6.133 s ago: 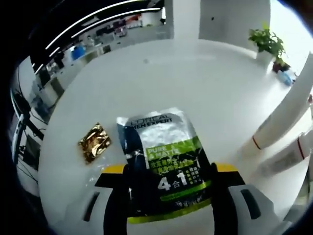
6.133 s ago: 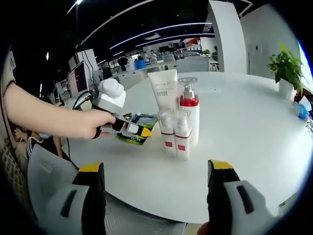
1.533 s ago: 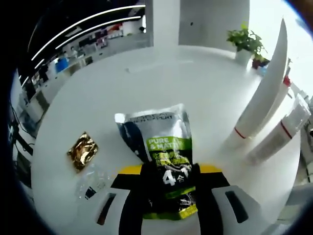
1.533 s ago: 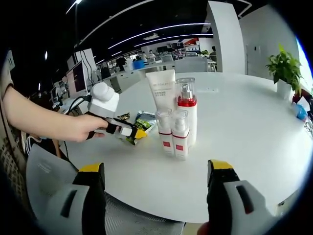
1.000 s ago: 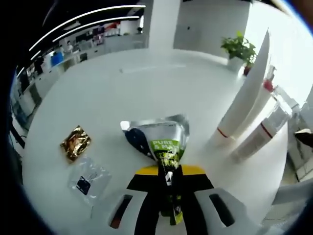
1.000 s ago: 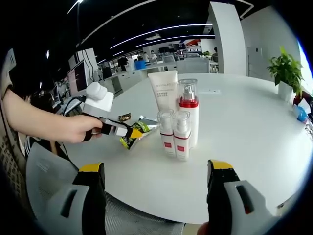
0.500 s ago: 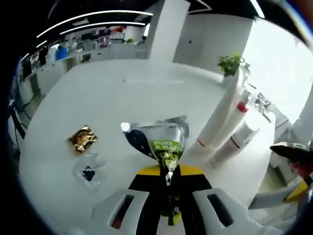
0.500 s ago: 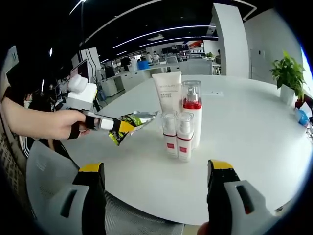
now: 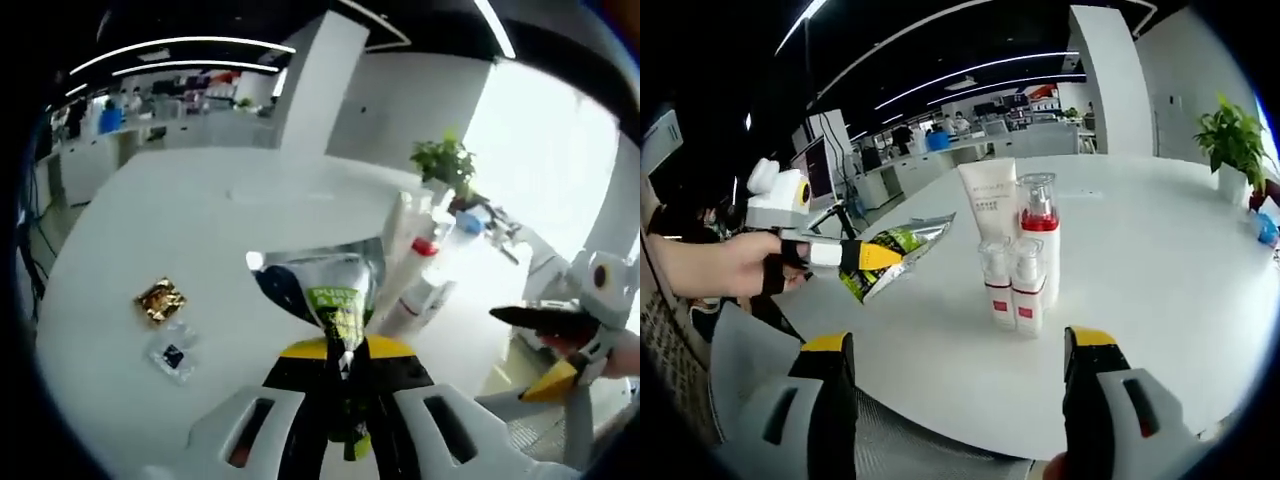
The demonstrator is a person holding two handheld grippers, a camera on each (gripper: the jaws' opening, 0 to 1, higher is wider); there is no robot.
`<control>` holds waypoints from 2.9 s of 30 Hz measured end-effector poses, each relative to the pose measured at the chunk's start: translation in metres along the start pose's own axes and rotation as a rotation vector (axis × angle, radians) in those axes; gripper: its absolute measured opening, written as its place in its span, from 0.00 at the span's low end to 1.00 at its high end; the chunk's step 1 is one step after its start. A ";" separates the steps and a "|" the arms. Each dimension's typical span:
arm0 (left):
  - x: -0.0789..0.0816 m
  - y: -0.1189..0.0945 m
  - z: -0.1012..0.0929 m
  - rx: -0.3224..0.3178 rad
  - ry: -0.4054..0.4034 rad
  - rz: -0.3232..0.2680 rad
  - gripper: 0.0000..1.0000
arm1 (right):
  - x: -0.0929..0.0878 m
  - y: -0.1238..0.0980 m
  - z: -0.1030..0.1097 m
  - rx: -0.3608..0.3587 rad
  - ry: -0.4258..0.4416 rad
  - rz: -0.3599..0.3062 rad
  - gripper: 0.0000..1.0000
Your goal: Arrange the skincare products in the storage area until every visible bottle or jar stands upright without overlapping.
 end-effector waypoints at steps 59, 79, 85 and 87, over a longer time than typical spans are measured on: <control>0.007 -0.079 -0.036 -0.514 0.095 0.006 0.64 | 0.089 -0.009 0.043 0.777 0.598 -0.280 0.01; 0.015 -0.103 -0.050 -0.886 -0.243 -0.153 0.00 | 0.104 -0.004 0.047 0.747 0.431 -0.397 0.16; 0.019 -0.105 -0.048 -0.863 -0.251 -0.195 0.00 | 0.084 -0.002 0.050 0.772 0.553 -0.333 0.41; 0.021 -0.103 -0.045 -0.846 -0.272 -0.204 0.00 | 0.078 -0.008 0.059 0.826 0.588 -0.344 0.38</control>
Point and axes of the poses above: the point that each gripper's makers call its tool centre point, and the gripper's own axes: y roughly forward along the fingers, z roughly to its left, x roughly out of its top, the point moved 9 cm from there along -y, roughly backward along the fingers, and after that the axes turned 7 degrees about z, right-handed, at the moved point
